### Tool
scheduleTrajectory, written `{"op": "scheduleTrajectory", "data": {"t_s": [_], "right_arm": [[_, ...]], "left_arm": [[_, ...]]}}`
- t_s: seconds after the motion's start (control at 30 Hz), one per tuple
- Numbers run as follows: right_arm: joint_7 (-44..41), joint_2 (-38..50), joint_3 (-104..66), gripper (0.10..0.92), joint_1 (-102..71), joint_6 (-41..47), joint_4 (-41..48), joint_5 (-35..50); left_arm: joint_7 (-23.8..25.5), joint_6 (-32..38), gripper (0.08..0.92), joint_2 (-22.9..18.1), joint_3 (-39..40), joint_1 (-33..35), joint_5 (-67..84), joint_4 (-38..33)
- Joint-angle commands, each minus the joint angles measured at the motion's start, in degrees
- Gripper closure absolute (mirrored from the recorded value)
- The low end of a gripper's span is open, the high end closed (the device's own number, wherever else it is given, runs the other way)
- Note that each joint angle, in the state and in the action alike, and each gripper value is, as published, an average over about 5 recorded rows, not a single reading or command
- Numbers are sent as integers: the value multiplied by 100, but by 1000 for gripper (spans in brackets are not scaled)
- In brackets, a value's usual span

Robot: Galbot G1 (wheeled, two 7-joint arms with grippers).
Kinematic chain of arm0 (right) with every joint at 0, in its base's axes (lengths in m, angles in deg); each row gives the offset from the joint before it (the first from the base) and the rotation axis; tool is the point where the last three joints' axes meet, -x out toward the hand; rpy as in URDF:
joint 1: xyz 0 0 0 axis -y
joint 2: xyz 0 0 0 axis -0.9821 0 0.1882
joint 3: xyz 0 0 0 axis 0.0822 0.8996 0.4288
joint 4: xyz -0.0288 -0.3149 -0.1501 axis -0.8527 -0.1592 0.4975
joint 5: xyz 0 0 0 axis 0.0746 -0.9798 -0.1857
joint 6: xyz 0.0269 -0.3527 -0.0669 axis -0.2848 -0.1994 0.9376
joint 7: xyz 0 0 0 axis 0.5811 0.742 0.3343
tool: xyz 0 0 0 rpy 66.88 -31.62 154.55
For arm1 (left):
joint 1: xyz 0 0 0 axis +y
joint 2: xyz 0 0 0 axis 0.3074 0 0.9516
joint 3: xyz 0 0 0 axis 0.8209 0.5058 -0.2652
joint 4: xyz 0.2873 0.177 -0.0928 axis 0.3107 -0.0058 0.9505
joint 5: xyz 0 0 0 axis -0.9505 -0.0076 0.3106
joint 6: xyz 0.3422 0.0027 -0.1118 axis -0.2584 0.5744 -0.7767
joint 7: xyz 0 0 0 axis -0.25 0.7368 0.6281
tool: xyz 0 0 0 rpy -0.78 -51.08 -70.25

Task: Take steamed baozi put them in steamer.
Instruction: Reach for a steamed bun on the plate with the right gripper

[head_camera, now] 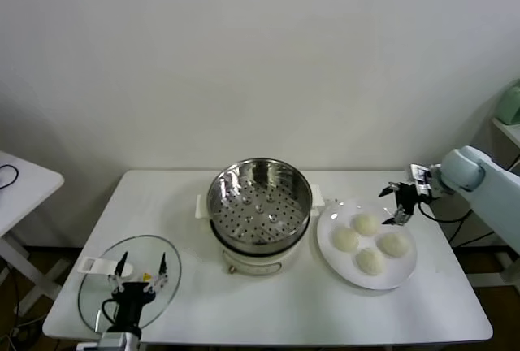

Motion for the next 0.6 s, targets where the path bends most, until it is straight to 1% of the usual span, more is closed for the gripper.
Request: {"op": "scheduleTrajectory", "data": {"t_s": [0.03,0.6], "right_arm": [[-233,-882,797,203,449,-107,1024,-465],[-196,-1154,388,203,-67,-148,1255,-791]], "left_arm": [[-20,-61,177,-2,-35,-14,11,-2],[-52,-60,177,1,-92,16,36,76]]}}
